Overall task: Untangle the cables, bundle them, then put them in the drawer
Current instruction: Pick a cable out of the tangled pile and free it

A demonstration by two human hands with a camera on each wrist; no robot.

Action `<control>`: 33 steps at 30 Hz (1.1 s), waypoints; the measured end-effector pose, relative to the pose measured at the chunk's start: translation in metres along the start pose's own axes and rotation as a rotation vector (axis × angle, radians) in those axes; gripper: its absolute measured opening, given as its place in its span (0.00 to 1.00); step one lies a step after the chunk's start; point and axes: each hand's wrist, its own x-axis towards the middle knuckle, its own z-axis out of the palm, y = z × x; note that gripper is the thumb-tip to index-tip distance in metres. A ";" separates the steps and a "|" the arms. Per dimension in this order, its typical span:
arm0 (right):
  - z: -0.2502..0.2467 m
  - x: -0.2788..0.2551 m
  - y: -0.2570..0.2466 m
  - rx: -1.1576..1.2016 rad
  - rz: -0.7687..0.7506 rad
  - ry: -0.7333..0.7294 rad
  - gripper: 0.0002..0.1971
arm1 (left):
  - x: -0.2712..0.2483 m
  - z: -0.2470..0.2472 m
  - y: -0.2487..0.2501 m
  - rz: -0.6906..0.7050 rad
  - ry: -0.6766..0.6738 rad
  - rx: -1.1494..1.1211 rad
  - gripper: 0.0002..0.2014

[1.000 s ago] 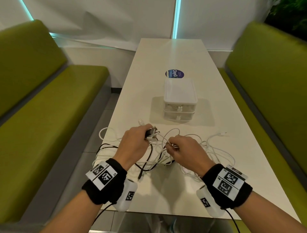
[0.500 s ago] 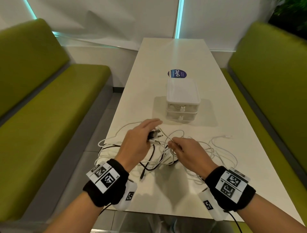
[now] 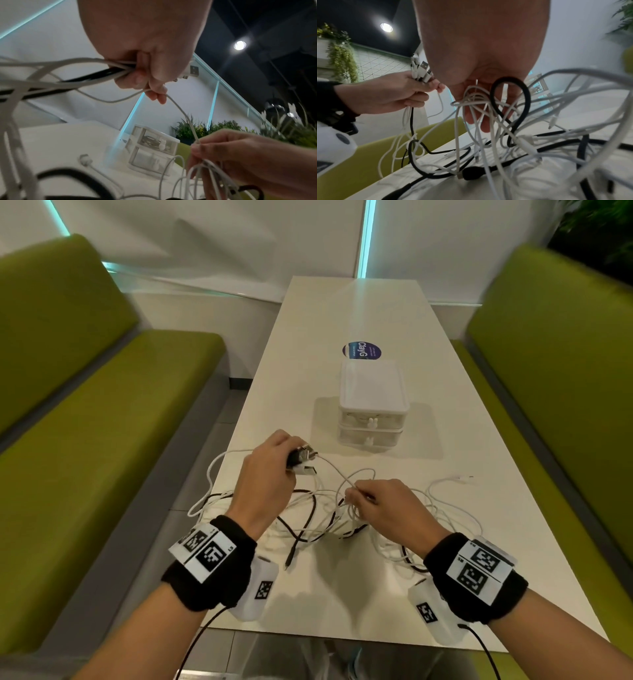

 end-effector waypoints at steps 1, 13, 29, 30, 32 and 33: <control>0.000 0.000 -0.001 -0.012 -0.002 -0.011 0.18 | 0.001 -0.001 -0.001 -0.002 -0.007 0.019 0.18; 0.001 0.000 -0.009 -0.023 0.003 -0.046 0.13 | -0.022 0.013 0.022 0.093 -0.266 0.093 0.41; -0.001 -0.002 -0.015 -0.037 -0.033 -0.052 0.08 | -0.011 0.009 0.010 -0.150 -0.202 0.118 0.17; 0.000 -0.002 -0.013 -0.025 -0.032 -0.042 0.09 | -0.009 0.007 0.007 -0.176 -0.186 0.097 0.16; 0.002 -0.003 -0.007 -0.010 -0.016 -0.017 0.06 | -0.007 0.004 0.004 -0.197 -0.197 0.068 0.15; 0.003 -0.002 -0.005 -0.018 -0.014 -0.014 0.09 | -0.008 0.003 0.004 -0.197 -0.210 0.066 0.15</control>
